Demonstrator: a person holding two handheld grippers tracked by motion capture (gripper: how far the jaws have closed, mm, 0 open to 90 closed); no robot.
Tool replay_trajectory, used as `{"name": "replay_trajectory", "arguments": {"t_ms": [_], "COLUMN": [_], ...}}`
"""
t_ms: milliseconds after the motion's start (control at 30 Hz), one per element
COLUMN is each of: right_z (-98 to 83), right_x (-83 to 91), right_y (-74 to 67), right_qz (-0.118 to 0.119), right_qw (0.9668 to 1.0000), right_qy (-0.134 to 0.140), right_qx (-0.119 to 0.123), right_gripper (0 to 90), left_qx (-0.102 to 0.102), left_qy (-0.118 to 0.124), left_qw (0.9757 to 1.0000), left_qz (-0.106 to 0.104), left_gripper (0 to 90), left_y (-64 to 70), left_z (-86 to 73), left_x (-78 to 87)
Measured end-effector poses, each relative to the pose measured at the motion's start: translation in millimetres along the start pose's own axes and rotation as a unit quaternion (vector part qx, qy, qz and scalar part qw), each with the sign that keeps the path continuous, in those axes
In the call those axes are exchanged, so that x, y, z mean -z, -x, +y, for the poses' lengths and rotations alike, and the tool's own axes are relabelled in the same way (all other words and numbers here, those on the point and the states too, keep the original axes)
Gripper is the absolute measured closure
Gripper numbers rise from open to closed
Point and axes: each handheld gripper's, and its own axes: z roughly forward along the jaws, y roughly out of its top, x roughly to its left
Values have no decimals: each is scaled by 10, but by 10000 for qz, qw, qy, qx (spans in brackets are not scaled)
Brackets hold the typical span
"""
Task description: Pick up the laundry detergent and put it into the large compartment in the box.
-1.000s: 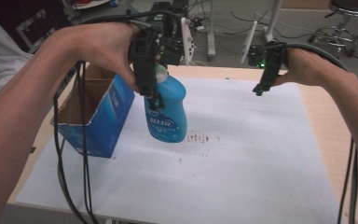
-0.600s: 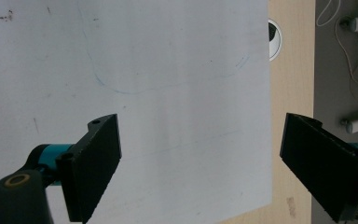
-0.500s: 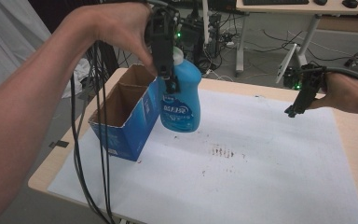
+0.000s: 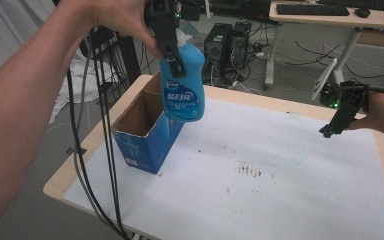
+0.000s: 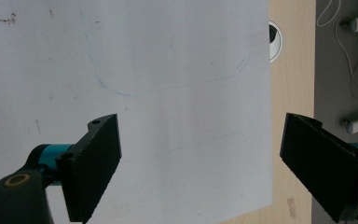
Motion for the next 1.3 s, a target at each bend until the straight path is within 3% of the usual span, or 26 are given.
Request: {"name": "replay_trajectory", "arguments": {"t_ms": [133, 300, 567, 700, 800, 833, 1000, 1133, 1300], "right_z": [11, 21, 35, 44, 49, 49, 70, 78, 69], "right_x": [-14, -32, -63, -80, -87, -87, -105, -121, -141], "right_y": [-9, -13, -18, -22, -19, -19, -26, -40, -45], "right_qz": [9, 7, 27, 29, 38, 38, 53, 54, 79], "right_qw": [10000, 10000, 10000, 9999, 9999, 9999, 9999, 9999, 9999], "right_qy": [-14, -27, -63, -69, -76, -76, -77, -58, -103], "right_qx": [15, 40, 67, 77, 84, 84, 113, 116, 113], "right_gripper": [116, 116, 116, 116, 116, 116, 116, 116, 116], "left_qx": [348, 852, 1284, 1734, 1929, 1929, 2171, 2225, 2221], "left_qy": [-20, -55, -187, -245, -216, -216, -297, -356, -339], "left_qw": [9993, 9959, 9906, 9837, 9802, 9802, 9752, 9739, 9742], "left_qz": [155, 296, 424, 413, 389, 389, 310, 259, 213], "left_gripper": [380, 379, 379, 379, 379, 379, 379, 379, 379], "left_y": [-79, -215, -341, -411, -425, -425, -432, -431, -435], "left_z": [-137, -351, -572, -726, -785, -785, -830, -847, -865], "left_x": [78, 136, 145, 117, 77, 77, -28, -118, -281]}}
